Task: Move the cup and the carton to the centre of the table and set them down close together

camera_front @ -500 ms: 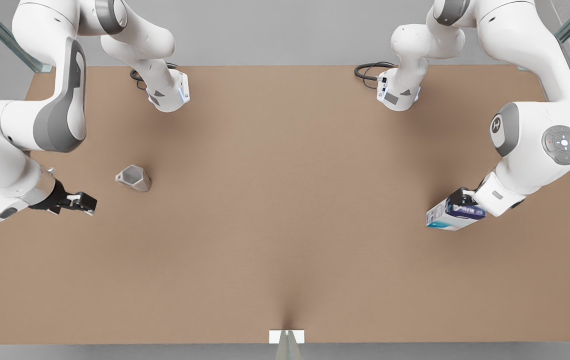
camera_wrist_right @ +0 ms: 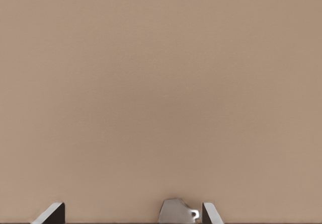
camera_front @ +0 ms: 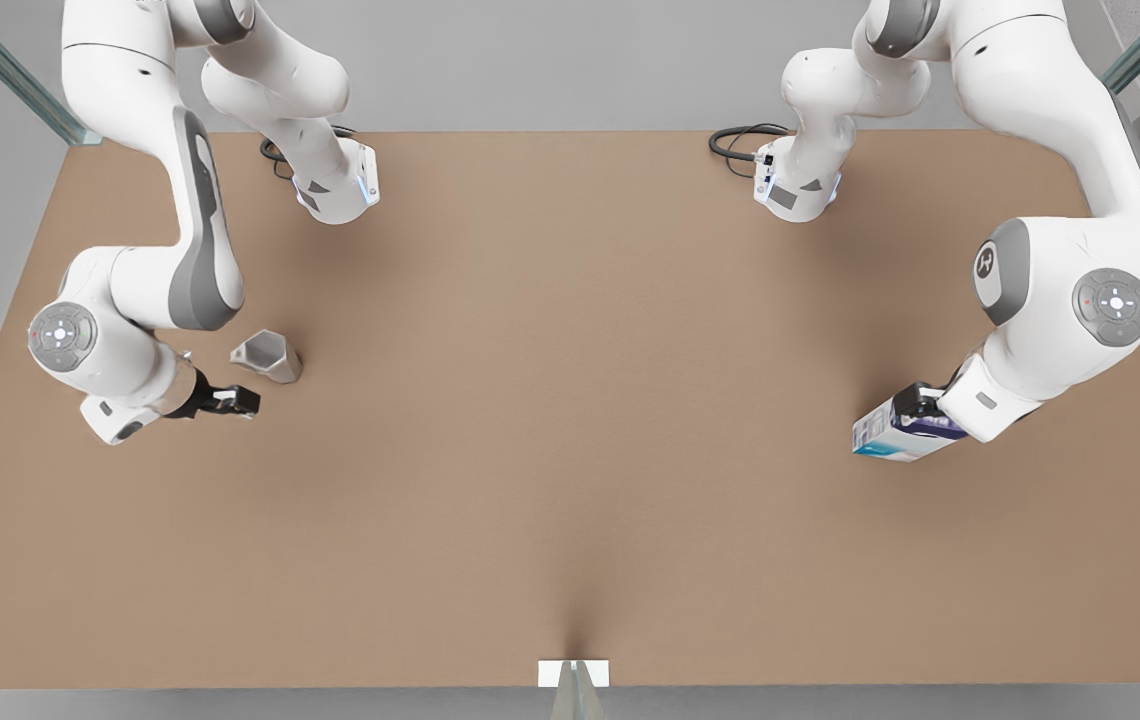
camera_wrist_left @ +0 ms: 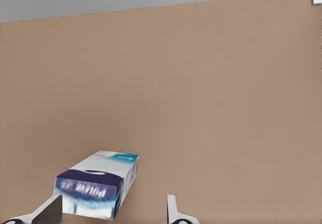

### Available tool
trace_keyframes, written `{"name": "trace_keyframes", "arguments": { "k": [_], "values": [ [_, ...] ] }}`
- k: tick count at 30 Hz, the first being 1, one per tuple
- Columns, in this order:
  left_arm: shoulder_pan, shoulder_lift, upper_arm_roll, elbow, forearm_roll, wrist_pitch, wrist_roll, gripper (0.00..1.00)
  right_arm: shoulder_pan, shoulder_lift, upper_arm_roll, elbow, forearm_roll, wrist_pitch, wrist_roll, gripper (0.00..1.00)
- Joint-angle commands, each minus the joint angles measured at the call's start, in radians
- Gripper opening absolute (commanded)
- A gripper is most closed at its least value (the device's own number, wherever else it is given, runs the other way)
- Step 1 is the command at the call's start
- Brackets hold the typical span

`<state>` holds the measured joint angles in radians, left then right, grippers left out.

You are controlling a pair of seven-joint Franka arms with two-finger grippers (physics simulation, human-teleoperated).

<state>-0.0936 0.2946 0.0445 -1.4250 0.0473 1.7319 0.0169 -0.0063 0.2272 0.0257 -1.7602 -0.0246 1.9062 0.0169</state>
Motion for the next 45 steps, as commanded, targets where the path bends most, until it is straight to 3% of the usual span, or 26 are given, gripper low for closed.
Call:
{"name": "trace_keyframes", "arguments": {
  "k": [1, 7, 12, 19, 34, 35, 36, 37, 38, 45],
  "values": [
    [0.000, 0.000, 0.000, 0.000, 0.000, 0.000, 0.000, 1.00, 0.000, 0.000, 0.000, -0.012, 0.000, 0.005, 0.000, 1.00],
    [0.000, 0.006, 0.000, -0.003, 0.000, -0.002, -0.002, 1.00, -0.001, -0.121, 0.011, -0.191, 0.000, -0.082, -0.003, 1.00],
    [0.000, 0.011, 0.000, -0.003, 0.000, -0.003, 0.000, 1.00, -0.001, -0.131, 0.023, -0.380, 0.000, 0.004, -0.028, 1.00],
    [0.000, 0.018, 0.000, -0.003, -0.001, -0.009, -0.002, 1.00, -0.003, 0.023, 0.026, -0.390, 0.002, 0.085, -0.029, 1.00],
    [0.000, 0.020, 0.000, -0.005, -0.001, -0.015, 0.003, 1.00, -0.020, 0.014, 0.025, -0.553, -0.002, 0.254, -0.029, 1.00],
    [0.000, 0.020, 0.000, -0.005, -0.001, -0.017, 0.002, 1.00, -0.020, 0.015, 0.025, -0.555, -0.005, 0.266, -0.029, 0.83],
    [0.000, 0.020, 0.000, -0.005, -0.001, -0.015, 0.003, 1.00, -0.018, 0.012, 0.025, -0.555, -0.017, 0.269, -0.029, 0.58],
    [0.000, 0.020, 0.000, -0.005, -0.001, -0.015, 0.003, 1.00, -0.017, 0.006, 0.025, -0.553, -0.017, 0.270, -0.029, 0.43],
    [0.000, 0.020, 0.000, -0.005, -0.001, -0.017, 0.003, 1.00, -0.015, 0.008, 0.025, -0.555, -0.017, 0.295, -0.029, 0.21],
    [0.000, 0.021, 0.000, -0.005, -0.001, -0.015, 0.002, 1.00, -0.023, -0.003, 0.025, -0.552, -0.017, 0.287, -0.063, 0.21]
  ]
}}
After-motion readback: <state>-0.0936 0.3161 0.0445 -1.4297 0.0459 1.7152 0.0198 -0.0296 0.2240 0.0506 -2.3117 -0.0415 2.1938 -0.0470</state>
